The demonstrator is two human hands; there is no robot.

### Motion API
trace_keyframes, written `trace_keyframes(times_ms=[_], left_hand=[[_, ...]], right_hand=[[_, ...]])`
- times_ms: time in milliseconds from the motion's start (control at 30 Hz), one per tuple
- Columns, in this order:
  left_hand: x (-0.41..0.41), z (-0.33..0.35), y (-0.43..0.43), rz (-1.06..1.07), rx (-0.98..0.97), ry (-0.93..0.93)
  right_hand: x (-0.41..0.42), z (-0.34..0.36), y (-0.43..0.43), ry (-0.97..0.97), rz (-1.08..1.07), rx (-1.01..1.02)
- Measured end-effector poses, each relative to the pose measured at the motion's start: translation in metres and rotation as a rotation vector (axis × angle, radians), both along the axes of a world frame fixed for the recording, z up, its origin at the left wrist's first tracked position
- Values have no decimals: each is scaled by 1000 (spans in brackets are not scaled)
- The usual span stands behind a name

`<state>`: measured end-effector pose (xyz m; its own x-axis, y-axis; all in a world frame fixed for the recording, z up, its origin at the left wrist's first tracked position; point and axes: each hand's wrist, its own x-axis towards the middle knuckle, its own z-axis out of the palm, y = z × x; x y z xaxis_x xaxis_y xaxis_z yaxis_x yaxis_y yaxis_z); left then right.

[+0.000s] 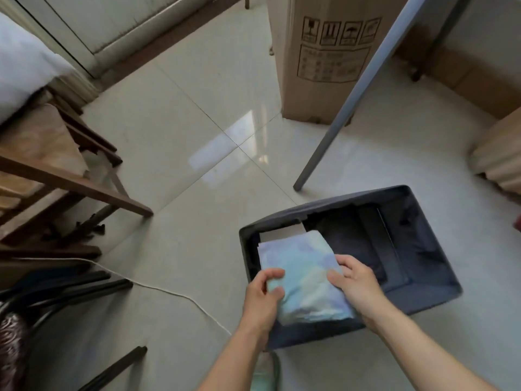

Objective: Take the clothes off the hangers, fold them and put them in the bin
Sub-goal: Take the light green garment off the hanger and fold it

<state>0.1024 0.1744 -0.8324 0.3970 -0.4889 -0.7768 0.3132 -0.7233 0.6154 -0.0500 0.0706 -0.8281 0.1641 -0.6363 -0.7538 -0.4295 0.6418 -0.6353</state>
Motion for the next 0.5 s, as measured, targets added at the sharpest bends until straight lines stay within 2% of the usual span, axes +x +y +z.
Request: trace_keyframes(times_ms=[133, 267, 367, 500], left_hand=[[16, -33, -11, -21, -15, -33], [24, -57, -19, -104, 90, -26], [22, -53, -22, -106, 123, 9], [12, -17, -26, -31, 90, 93]], right_hand=[[12, -36, -9, 8, 7, -17], [17, -62, -11, 85, 11, 29], [15, -63, -7, 152, 19, 16], [13, -28, 1, 155, -25, -12]])
